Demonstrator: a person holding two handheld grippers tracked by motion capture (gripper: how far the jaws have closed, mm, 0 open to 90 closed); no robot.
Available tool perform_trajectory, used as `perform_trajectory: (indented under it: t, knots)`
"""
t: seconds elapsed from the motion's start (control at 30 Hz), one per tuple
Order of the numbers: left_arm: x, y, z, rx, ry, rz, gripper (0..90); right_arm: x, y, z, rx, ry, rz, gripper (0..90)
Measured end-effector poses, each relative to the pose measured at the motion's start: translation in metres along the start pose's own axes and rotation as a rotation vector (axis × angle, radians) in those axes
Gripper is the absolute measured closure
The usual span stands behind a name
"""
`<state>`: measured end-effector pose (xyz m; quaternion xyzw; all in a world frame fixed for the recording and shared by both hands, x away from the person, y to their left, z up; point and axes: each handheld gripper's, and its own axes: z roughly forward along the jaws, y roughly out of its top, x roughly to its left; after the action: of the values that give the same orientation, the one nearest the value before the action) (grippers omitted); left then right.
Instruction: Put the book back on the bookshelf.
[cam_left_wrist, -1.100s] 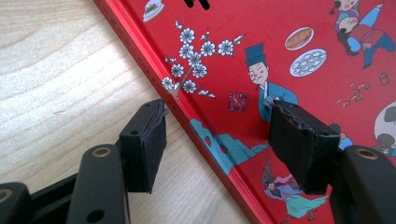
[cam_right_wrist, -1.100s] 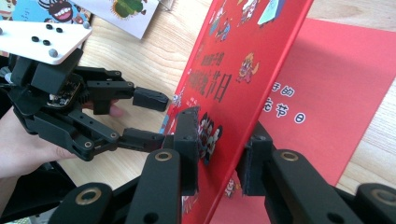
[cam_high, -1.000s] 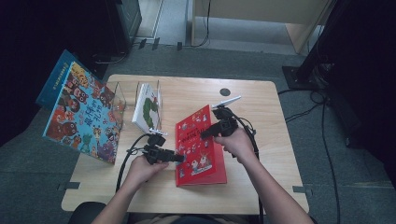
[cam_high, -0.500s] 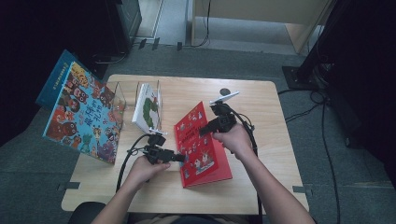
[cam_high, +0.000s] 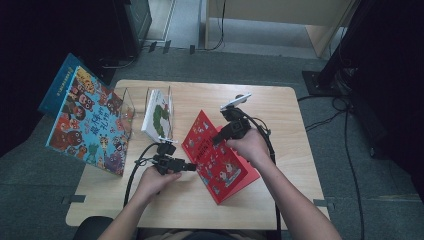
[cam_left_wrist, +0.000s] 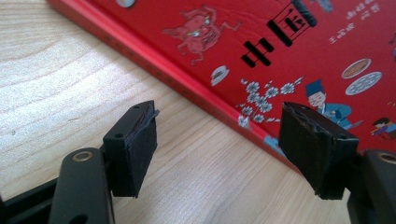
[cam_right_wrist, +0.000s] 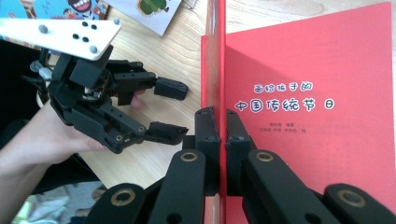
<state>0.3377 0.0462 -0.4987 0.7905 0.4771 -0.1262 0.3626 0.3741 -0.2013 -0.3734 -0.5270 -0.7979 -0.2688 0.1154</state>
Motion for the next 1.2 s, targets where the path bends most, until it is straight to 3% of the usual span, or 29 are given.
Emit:
perform_trajectory:
  t: [0.13, 0.33, 0.47, 0.87, 1.2]
  knots:
    - [0.0, 0.001, -0.001, -0.016, -0.016, -0.02, 28.9, 0.006, 0.002, -0.004, 0.015, -0.026, -0.017, 88.5]
    - [-0.003, 0.008, -0.008, -0.035, -0.026, -0.024, 28.2, 0.01, 0.004, -0.02, 0.001, -0.021, -0.042, 88.5]
    - [-0.009, 0.015, -0.012, -0.026, -0.018, 0.016, 27.6, 0.011, 0.004, -0.033, -0.024, -0.011, -0.048, 88.5]
    - [-0.027, 0.034, -0.011, -0.028, -0.049, 0.078, 25.1, 0.014, -0.002, -0.055, -0.068, 0.029, -0.083, 88.5]
    - [-0.034, 0.044, -0.017, -0.031, -0.08, 0.087, 21.3, 0.018, -0.007, -0.07, -0.111, 0.052, -0.108, 87.8]
